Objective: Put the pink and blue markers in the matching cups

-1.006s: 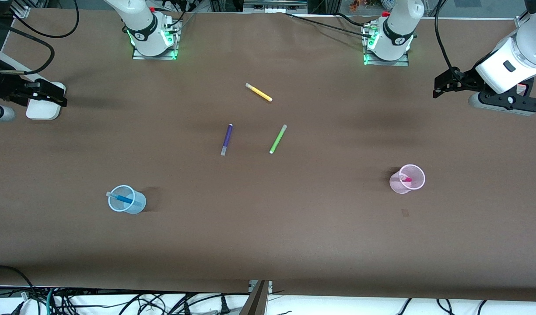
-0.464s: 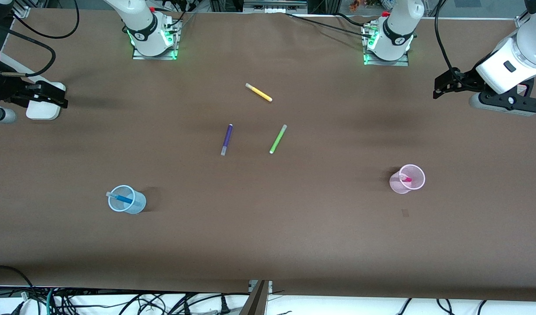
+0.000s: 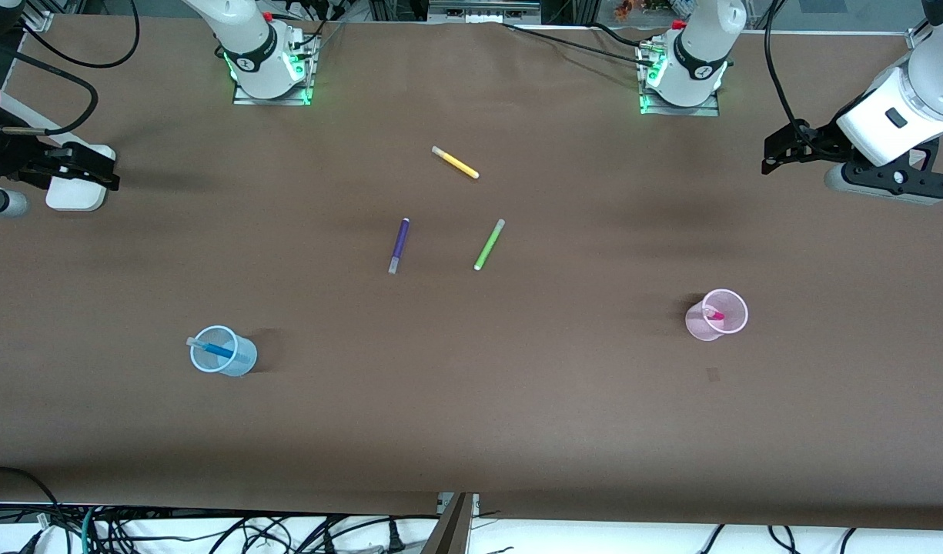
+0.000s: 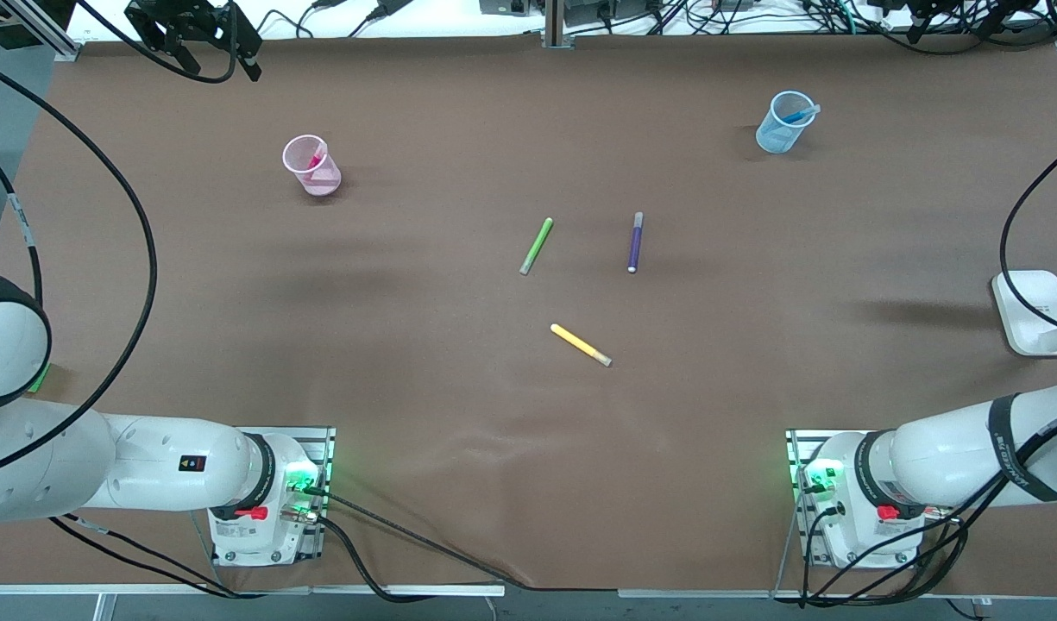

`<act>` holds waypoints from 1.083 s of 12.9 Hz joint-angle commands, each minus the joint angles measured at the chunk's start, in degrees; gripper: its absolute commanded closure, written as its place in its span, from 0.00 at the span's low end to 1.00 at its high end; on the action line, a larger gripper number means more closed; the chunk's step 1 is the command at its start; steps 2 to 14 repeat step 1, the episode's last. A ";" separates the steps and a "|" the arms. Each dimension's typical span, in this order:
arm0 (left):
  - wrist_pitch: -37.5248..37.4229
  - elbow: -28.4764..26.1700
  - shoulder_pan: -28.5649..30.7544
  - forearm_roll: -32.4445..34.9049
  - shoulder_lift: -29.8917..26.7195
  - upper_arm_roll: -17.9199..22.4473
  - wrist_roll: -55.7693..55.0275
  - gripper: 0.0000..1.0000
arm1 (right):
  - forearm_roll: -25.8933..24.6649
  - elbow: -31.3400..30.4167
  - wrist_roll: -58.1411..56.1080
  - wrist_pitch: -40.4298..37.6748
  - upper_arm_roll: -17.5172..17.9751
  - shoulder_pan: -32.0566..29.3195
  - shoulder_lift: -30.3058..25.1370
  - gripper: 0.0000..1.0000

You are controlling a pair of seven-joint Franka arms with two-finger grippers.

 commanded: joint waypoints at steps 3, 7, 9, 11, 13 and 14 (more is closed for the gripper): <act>-0.11 0.99 -0.45 0.91 0.40 0.35 0.27 0.00 | -0.44 0.56 0.96 -0.08 0.54 -0.45 0.03 0.00; -0.11 0.99 -0.45 0.91 0.40 0.35 0.27 0.00 | -0.44 0.56 0.96 -0.08 0.54 -0.45 0.03 0.00; -0.11 0.99 -0.45 0.91 0.40 0.35 0.27 0.00 | -0.44 0.56 0.96 -0.08 0.54 -0.45 0.03 0.00; -0.11 0.99 -0.45 0.91 0.40 0.35 0.27 0.00 | -0.44 0.56 0.96 -0.08 0.54 -0.45 0.03 0.00; -0.11 0.99 -0.45 0.91 0.40 0.35 0.27 0.00 | -0.44 0.56 0.96 -0.08 0.54 -0.45 0.03 0.00; -0.11 0.99 -0.45 0.91 0.40 0.35 0.27 0.00 | -0.44 0.56 0.96 -0.08 0.54 -0.45 0.03 0.00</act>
